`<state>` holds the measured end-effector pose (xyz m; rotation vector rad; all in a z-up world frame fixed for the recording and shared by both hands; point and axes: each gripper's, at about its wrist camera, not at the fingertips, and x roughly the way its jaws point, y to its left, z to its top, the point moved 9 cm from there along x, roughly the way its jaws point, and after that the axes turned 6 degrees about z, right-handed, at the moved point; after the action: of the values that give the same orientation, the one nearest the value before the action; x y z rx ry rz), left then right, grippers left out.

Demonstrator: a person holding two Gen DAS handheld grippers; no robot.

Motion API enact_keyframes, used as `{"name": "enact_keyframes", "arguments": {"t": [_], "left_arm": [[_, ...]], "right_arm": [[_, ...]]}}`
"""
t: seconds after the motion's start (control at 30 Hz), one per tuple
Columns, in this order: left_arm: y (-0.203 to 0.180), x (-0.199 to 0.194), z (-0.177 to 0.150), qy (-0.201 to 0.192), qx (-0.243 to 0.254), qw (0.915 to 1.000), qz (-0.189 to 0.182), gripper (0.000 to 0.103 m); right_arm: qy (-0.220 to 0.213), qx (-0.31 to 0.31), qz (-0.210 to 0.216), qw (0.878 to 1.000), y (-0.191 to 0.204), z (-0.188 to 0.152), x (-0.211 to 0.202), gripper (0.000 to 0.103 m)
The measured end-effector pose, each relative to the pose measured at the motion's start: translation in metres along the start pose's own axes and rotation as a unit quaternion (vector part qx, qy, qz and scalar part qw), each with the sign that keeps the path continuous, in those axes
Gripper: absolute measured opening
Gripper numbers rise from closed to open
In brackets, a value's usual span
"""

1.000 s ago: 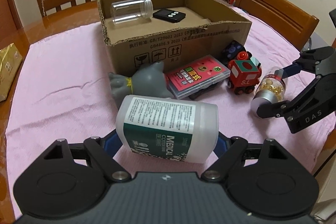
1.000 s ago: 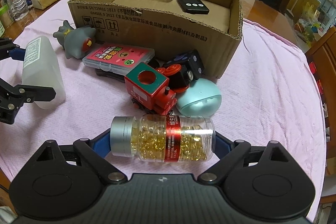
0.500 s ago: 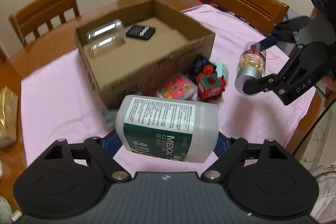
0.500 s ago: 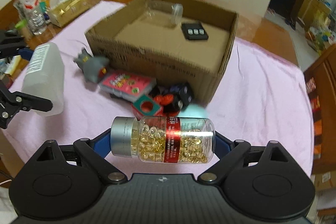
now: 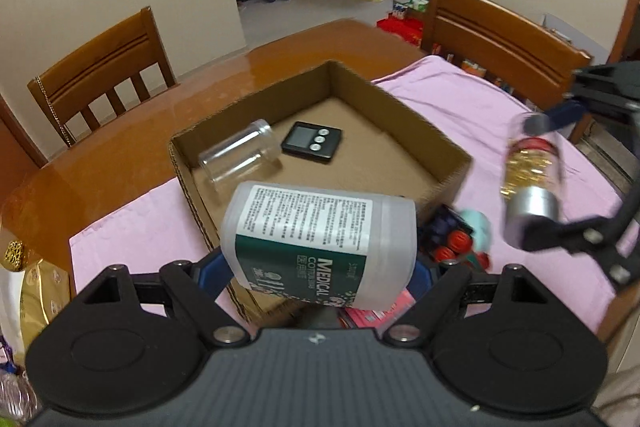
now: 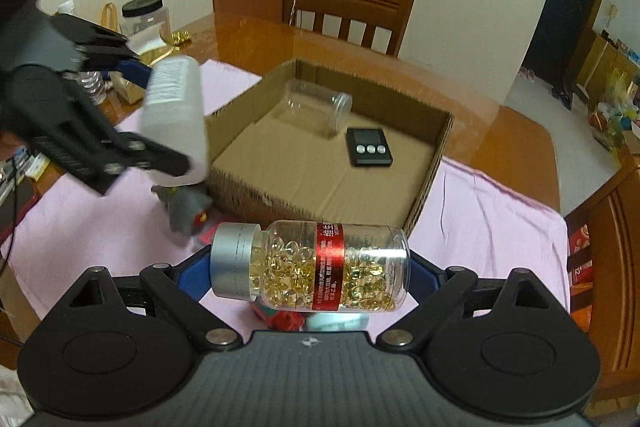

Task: Organize rigid objects
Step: 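Lower the white bottle into the box and open the left tool while right carries capsules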

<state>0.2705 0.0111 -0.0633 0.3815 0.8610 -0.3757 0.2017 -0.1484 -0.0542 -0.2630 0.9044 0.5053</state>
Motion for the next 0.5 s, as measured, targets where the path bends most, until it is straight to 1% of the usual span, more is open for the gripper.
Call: {"name": "enact_keyframes", "arguments": {"t": [0.13, 0.17, 0.2, 0.27, 0.37, 0.43, 0.5], "left_arm": [[0.009, 0.021, 0.006, 0.021, -0.002, 0.9998, 0.004, 0.084], [0.012, 0.027, 0.008, 0.024, -0.006, 0.9997, 0.010, 0.085], [0.016, 0.033, 0.011, 0.025, -0.011, 0.9994, 0.020, 0.089], [0.022, 0.044, 0.012, 0.035, -0.022, 0.9986, 0.032, 0.090], [0.026, 0.045, 0.013, 0.024, -0.030, 0.9984, 0.043, 0.091], [0.027, 0.042, 0.011, 0.018, -0.036, 0.9982, 0.043, 0.091], [0.029, 0.037, 0.009, 0.010, -0.046, 0.9979, 0.046, 0.094]], "right_arm": [[-0.015, -0.007, 0.004, 1.000, 0.001, 0.014, -0.003, 0.096], [-0.018, -0.008, 0.005, 1.000, 0.001, 0.017, -0.003, 0.096], [-0.018, -0.009, 0.005, 1.000, 0.000, 0.019, -0.002, 0.096], [-0.020, -0.012, 0.004, 1.000, -0.001, 0.023, 0.001, 0.096], [-0.021, -0.009, 0.004, 1.000, -0.005, 0.028, 0.004, 0.096], [-0.021, -0.007, 0.003, 1.000, -0.007, 0.029, 0.007, 0.096], [-0.019, -0.007, 0.001, 1.000, -0.011, 0.030, 0.011, 0.096]]}}
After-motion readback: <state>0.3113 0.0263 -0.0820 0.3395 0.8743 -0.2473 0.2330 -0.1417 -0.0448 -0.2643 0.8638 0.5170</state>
